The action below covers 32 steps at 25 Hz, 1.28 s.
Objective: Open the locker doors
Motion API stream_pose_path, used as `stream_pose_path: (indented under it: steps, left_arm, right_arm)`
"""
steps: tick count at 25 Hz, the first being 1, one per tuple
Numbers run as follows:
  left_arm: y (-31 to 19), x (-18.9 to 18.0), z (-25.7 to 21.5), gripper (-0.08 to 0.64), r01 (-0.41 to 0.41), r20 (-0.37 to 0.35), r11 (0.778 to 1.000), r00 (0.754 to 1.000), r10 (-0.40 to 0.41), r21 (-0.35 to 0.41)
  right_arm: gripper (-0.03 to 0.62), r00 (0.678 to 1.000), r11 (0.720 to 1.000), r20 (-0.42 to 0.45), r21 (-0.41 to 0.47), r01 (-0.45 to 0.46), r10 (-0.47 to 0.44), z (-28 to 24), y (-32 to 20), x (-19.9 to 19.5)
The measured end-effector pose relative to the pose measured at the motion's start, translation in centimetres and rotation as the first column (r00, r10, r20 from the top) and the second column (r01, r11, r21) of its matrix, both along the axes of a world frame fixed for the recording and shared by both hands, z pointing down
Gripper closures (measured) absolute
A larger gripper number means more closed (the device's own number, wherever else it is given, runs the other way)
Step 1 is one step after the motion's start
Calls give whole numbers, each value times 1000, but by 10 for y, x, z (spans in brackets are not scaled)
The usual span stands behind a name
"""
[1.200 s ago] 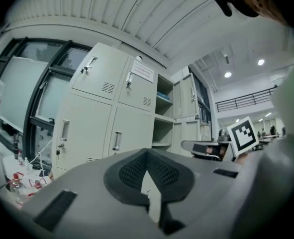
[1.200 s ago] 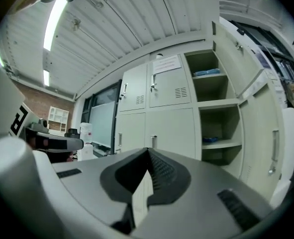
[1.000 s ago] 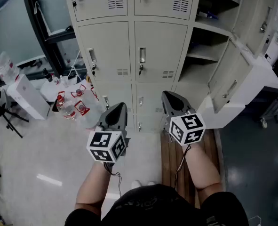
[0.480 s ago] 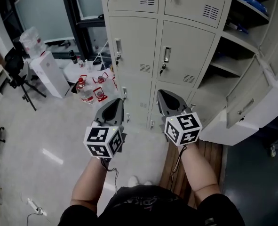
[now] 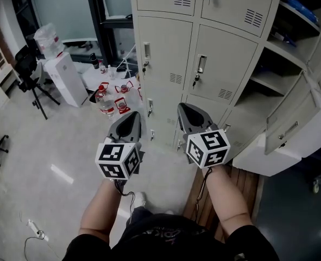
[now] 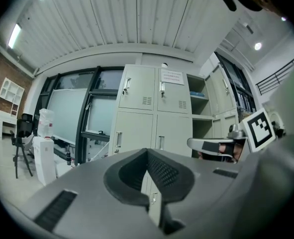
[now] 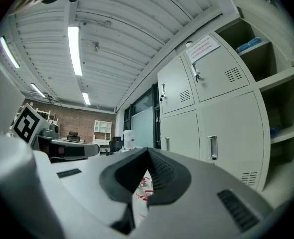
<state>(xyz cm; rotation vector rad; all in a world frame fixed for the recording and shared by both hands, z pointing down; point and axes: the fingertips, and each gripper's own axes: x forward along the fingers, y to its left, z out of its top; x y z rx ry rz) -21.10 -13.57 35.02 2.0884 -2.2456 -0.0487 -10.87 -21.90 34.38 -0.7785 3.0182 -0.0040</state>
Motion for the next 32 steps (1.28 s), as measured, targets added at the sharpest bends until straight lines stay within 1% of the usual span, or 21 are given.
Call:
stream_pose_path:
  steps: [4,10,18,22,26,32]
  left_arm:
    - [-7,-15,7,561,3,-16,1000,1000,-3,-3]
    - [-30,-51,11,561,-21,-12,1000,1000,21,3]
    - [-69,-120,8,561,-67,-23,998,997,67,12]
    - [-90,-153,7,561,-97,-30,995,995,98,21]
    - [-111,-183,12,561,-130,-41,991,991,131,14]
    - [-141,-219,12,561,-199,-28,980,980,199,13]
  right_arm:
    - [592,1000,1000,-9,-7,6,-6,6,-7,-16]
    - [592,1000,1000,-7,0,-9,9,9,-29,-53]
    - [592,999,999,-3,-3,-51,51,6,-67,-126]
    - [592,997,997,-6,-13,-81,81,8,-89,-159]
    - [591,994,993,-12,-29,-113,113,13,-112,-190]
    - [591,986,985,-4,-42,-169,169,14,-145,-232]
